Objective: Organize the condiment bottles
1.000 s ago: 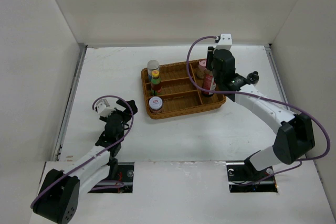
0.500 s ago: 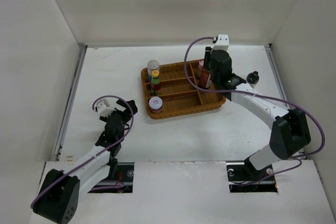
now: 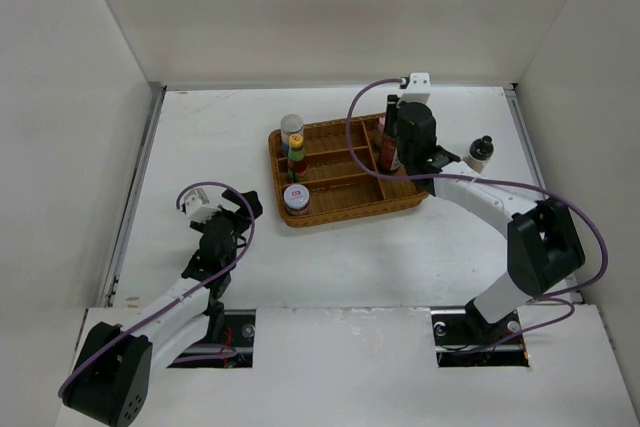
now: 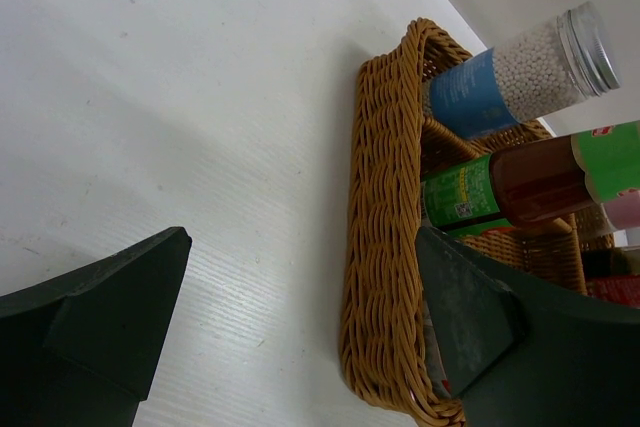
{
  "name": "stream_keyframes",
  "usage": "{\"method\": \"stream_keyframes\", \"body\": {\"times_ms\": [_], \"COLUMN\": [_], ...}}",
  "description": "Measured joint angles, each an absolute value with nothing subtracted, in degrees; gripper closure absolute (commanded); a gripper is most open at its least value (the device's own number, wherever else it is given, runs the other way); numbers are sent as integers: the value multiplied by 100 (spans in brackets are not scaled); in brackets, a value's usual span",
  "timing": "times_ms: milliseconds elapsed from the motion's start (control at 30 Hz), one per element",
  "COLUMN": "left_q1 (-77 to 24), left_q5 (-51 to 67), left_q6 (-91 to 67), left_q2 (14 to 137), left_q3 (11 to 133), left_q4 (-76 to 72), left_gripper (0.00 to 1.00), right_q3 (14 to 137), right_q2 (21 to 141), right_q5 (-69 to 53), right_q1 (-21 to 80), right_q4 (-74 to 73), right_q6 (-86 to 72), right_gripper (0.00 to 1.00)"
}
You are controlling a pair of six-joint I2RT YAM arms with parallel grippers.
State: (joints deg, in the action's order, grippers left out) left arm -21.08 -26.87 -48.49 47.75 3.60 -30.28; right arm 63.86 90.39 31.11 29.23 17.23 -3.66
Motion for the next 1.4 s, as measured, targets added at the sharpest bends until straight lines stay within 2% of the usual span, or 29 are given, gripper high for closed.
{"method": "stream_keyframes", "body": {"times_ms": [233, 467, 500, 633, 767, 900, 1100, 1233, 1400], "left_q1": [-2108, -2108, -2108, -2108, -2108, -2108, -2108, -2108, -2115], "left_q5": [-2672, -2672, -2670, -2670, -2672, -2672, -2668, -2652, -2624], "left_q6": [-4847, -4847, -4849, -4847, -4849, -4847, -4847, -4849, -4849], "left_q2": [4775, 4775, 4775, 4775, 4775, 4775, 4775, 4775, 4775], "left_q3": [360, 360, 360, 360, 360, 360, 360, 360, 360], "left_q4": [-3028, -3028, -3028, -3028, -3028, -3028, -3028, -3028, -3028], "left_gripper": [0, 0, 0, 0, 0, 0, 0, 0, 0], "right_q3": [6390, 6114, 6036, 5706, 5485, 5422, 4919, 4329, 4209], "right_q2": [9043, 9041, 9037, 8962, 8781, 8302, 7183, 6650, 6980], "right_q5": [3131, 3199, 3214, 3242, 3258, 3258, 3267, 3413, 3623], "right_q1": [2869, 2858, 2858, 2858, 2858, 2858, 2823, 2231, 814], "right_q4": [1769, 2248, 2394, 2620, 2571, 2486, 2491, 2314, 1496], "right_q6": [-338, -336, -349, -523, -617, -650, -906, -1476, -2193], "right_gripper": [65, 56, 53, 29, 15, 9, 6, 4, 0]}}
